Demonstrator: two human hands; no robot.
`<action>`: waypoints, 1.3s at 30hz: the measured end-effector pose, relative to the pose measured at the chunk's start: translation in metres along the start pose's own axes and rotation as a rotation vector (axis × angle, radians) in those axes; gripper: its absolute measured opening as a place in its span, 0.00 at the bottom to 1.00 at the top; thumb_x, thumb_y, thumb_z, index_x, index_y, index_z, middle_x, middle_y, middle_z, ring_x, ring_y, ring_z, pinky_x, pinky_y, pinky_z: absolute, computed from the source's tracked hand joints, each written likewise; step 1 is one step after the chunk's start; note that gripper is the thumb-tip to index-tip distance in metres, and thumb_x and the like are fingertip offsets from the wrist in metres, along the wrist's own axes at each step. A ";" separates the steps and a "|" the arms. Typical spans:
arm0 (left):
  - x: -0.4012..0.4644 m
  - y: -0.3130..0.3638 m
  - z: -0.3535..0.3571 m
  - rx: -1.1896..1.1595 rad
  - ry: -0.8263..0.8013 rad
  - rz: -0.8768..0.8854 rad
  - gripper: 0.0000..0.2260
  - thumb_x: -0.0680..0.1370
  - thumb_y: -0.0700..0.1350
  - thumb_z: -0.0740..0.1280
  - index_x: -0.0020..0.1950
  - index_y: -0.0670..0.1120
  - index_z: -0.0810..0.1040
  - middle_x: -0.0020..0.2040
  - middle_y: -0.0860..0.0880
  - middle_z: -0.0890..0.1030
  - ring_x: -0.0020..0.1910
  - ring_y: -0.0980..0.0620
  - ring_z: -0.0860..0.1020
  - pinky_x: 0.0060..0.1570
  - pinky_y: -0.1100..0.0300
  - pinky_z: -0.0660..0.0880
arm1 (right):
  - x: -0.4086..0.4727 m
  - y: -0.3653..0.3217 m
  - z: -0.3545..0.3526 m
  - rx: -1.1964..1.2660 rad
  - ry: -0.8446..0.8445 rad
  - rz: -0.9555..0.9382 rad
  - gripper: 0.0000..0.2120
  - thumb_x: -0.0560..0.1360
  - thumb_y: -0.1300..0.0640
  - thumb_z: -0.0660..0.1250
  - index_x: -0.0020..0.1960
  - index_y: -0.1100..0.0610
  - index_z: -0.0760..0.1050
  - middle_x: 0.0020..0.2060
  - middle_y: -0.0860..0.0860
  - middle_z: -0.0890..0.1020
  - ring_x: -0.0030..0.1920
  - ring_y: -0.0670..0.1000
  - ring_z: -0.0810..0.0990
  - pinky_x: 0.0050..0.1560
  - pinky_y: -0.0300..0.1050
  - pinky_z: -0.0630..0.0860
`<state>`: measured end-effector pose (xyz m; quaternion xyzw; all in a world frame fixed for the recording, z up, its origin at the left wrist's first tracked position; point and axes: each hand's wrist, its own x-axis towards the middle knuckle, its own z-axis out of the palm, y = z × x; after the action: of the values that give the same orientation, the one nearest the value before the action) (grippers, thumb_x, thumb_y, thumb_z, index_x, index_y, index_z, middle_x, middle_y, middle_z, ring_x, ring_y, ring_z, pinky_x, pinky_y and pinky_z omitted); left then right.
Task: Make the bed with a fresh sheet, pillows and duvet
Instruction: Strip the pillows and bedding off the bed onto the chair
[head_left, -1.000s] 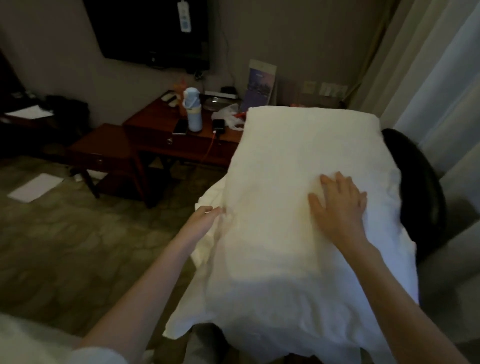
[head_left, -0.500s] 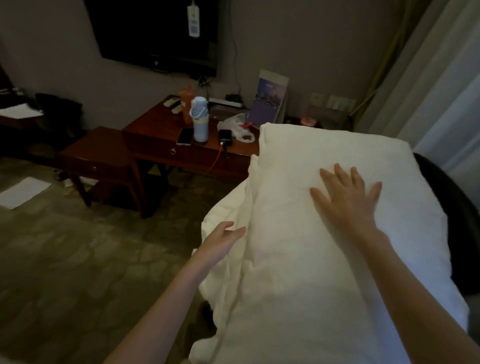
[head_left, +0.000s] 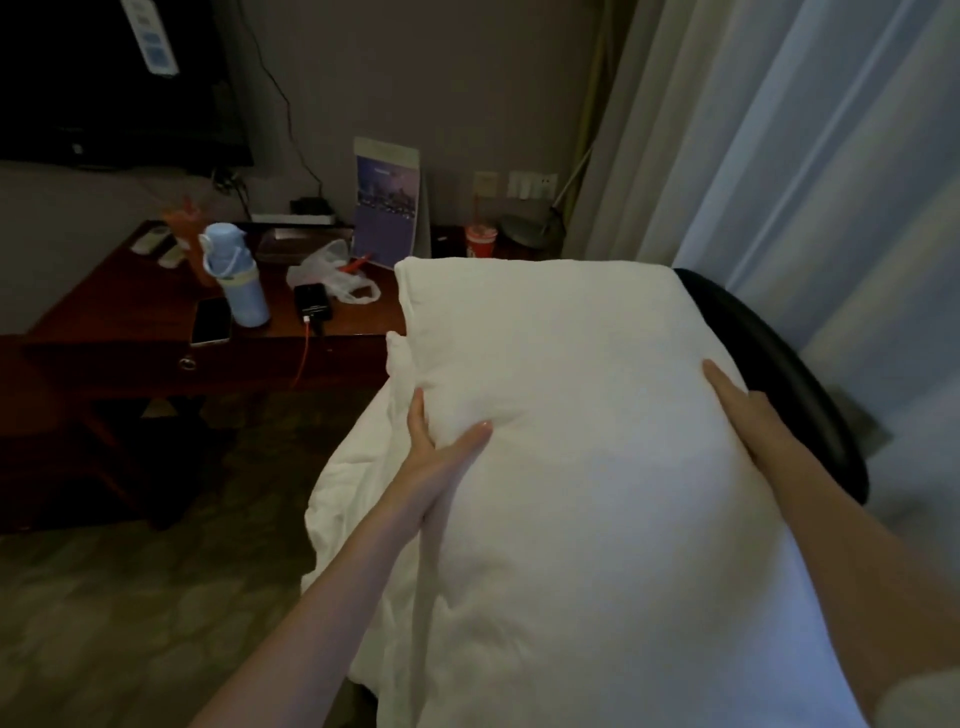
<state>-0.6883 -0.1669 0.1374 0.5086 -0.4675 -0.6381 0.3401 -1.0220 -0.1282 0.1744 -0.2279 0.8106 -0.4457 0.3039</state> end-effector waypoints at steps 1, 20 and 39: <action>0.003 -0.001 0.002 -0.053 -0.021 0.027 0.45 0.71 0.55 0.73 0.76 0.64 0.42 0.72 0.52 0.63 0.65 0.47 0.69 0.63 0.51 0.70 | 0.003 -0.001 0.000 0.071 -0.038 0.001 0.53 0.61 0.28 0.70 0.76 0.56 0.61 0.70 0.57 0.69 0.66 0.59 0.72 0.68 0.55 0.67; 0.095 0.067 0.048 0.229 0.246 0.157 0.36 0.79 0.53 0.63 0.79 0.49 0.44 0.76 0.46 0.58 0.73 0.43 0.62 0.69 0.54 0.60 | 0.079 -0.068 0.033 -0.527 -0.099 -0.329 0.26 0.81 0.42 0.50 0.77 0.45 0.54 0.77 0.56 0.56 0.74 0.61 0.57 0.74 0.57 0.54; 0.033 -0.007 0.012 0.209 0.266 0.012 0.27 0.80 0.60 0.58 0.77 0.54 0.57 0.74 0.49 0.65 0.70 0.48 0.67 0.65 0.59 0.63 | -0.012 -0.117 0.152 -0.830 -0.123 -0.938 0.19 0.82 0.54 0.54 0.69 0.58 0.70 0.65 0.57 0.75 0.65 0.58 0.72 0.72 0.56 0.60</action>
<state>-0.7078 -0.1915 0.1201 0.6185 -0.4851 -0.5109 0.3481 -0.8962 -0.2670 0.2151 -0.6832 0.7110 -0.1662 0.0083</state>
